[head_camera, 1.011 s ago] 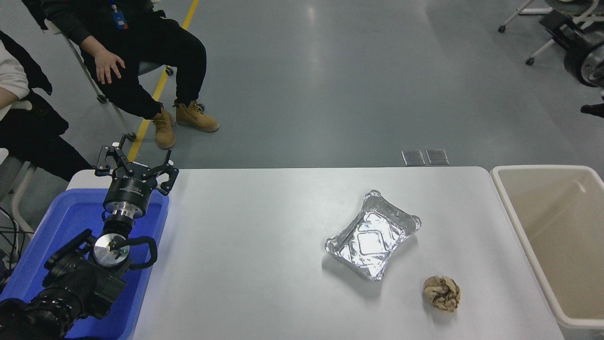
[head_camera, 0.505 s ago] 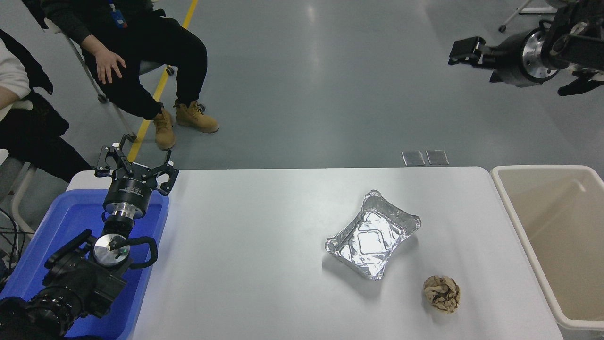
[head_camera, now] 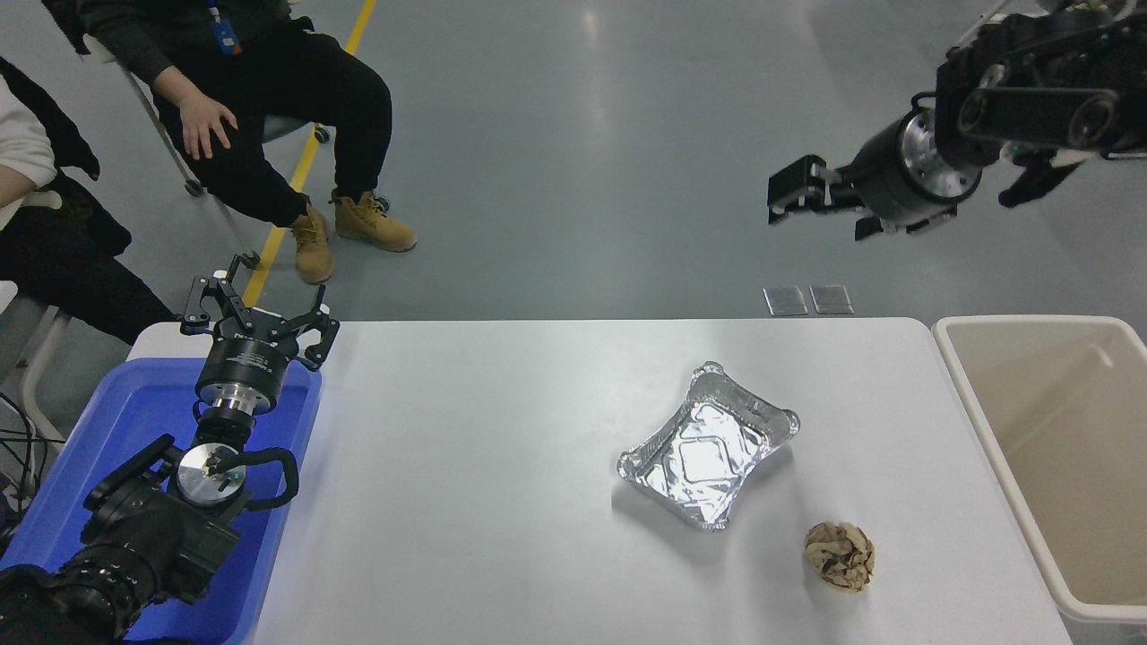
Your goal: Pick up paper cup place in dustbin
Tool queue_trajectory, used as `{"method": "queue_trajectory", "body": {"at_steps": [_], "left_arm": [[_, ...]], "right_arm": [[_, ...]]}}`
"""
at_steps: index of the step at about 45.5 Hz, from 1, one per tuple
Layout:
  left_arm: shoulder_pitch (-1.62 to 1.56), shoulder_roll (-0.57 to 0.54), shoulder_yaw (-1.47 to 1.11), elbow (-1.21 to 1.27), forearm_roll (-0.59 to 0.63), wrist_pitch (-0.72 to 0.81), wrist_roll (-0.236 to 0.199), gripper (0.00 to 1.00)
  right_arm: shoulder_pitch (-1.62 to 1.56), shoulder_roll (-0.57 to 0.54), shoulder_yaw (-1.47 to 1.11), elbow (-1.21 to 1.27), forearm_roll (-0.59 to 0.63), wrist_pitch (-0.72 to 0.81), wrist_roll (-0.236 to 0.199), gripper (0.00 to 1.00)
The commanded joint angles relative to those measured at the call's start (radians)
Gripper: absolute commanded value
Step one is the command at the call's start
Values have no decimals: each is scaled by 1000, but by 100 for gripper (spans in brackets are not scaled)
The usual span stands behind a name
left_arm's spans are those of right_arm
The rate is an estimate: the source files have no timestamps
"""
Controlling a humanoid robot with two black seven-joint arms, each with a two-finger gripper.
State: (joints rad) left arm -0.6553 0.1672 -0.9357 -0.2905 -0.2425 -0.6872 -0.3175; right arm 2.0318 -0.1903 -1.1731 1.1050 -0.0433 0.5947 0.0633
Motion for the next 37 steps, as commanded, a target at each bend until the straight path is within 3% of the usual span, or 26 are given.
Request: {"method": "queue_trajectory", "body": {"at_steps": [1, 17, 27, 37], "left_arm": [[0, 0, 0, 1, 0, 0, 0, 99], [0, 0, 0, 1, 0, 0, 0, 99], [0, 0, 0, -1, 0, 0, 0, 99], [0, 0, 0, -1, 0, 0, 0, 99]], "right_arm": [[11, 87, -10, 58, 0, 93, 0, 100], [7, 111, -8, 82, 2, 102, -5, 100], [4, 107, 1, 85, 34, 117, -109, 100], [2, 112, -3, 85, 60, 119, -122, 100]]}}
